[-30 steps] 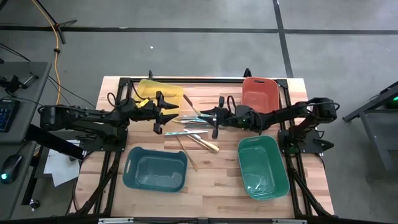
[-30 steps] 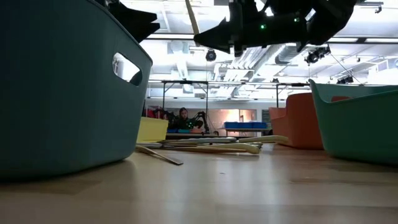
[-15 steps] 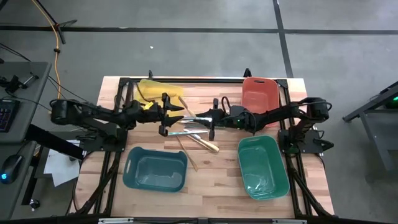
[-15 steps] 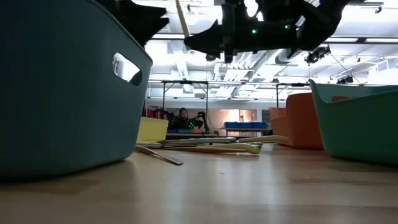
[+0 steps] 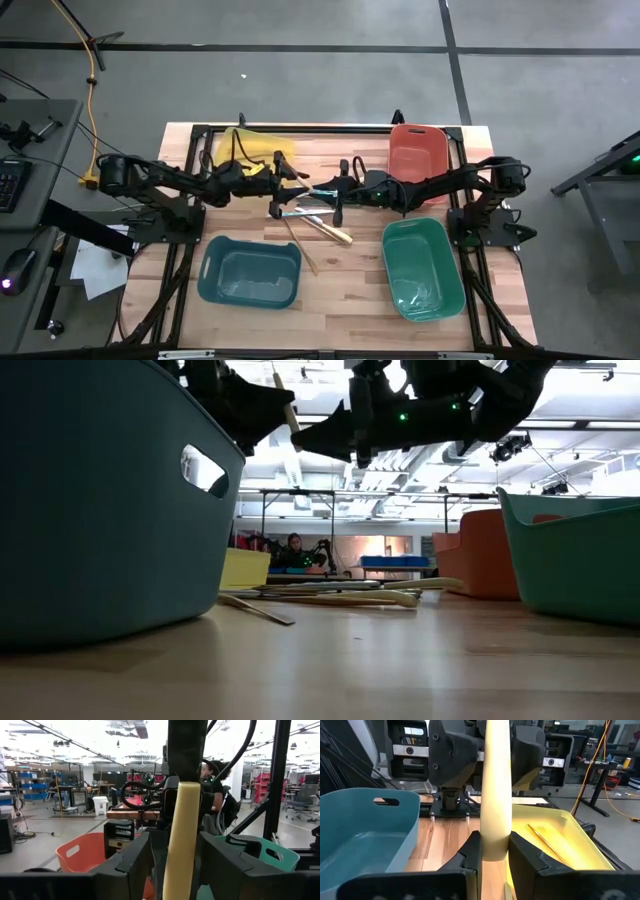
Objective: Sort silverware by color (type)
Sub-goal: Put the yellow knife into the blue bin
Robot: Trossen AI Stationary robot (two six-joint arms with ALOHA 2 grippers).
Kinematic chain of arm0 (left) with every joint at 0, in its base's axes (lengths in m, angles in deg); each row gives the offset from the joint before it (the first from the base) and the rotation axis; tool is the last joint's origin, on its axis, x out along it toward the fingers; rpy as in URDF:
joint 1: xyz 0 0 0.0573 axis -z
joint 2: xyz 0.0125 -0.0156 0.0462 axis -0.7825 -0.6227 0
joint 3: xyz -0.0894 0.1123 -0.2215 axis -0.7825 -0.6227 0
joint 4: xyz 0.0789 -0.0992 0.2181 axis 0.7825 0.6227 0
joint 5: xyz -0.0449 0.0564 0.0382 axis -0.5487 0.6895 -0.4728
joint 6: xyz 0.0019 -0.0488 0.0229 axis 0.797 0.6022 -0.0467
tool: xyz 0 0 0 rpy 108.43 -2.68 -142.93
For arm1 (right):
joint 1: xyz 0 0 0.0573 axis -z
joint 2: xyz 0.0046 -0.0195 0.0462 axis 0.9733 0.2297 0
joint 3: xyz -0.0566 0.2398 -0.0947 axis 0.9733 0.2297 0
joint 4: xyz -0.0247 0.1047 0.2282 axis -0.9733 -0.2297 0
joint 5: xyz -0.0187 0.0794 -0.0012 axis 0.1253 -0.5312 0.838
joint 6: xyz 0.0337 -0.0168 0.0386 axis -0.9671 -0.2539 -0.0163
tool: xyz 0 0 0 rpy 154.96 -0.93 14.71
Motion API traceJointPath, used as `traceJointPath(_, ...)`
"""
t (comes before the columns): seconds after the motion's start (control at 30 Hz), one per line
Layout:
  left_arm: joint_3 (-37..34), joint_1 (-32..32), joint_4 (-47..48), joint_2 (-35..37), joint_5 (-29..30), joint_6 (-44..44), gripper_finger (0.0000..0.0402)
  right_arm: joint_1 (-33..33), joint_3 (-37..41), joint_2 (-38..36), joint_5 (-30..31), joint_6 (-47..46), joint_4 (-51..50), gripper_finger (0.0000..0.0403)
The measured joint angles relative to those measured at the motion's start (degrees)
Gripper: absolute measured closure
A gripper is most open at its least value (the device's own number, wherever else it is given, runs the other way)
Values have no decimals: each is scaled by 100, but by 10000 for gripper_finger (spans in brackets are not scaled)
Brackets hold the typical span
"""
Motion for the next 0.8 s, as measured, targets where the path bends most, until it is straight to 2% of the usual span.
traceJointPath(0.13,0,4,-2,0,-7,-46,272,0,0,-1,1,0,-18,352)
traceJointPath(0.3,0,2,28,1,-11,-119,360,1,0,-1,8,-8,-23,340)
traceJointPath(0.53,0,-5,160,13,28,-152,362,0,0,-45,8,0,-123,302)
traceJointPath(0.7,-67,-174,576,289,28,-153,362,36,0,-429,68,109,-880,298)
traceJointPath(0.8,-241,-319,741,649,28,-151,362,37,0,-762,346,148,-1561,297)
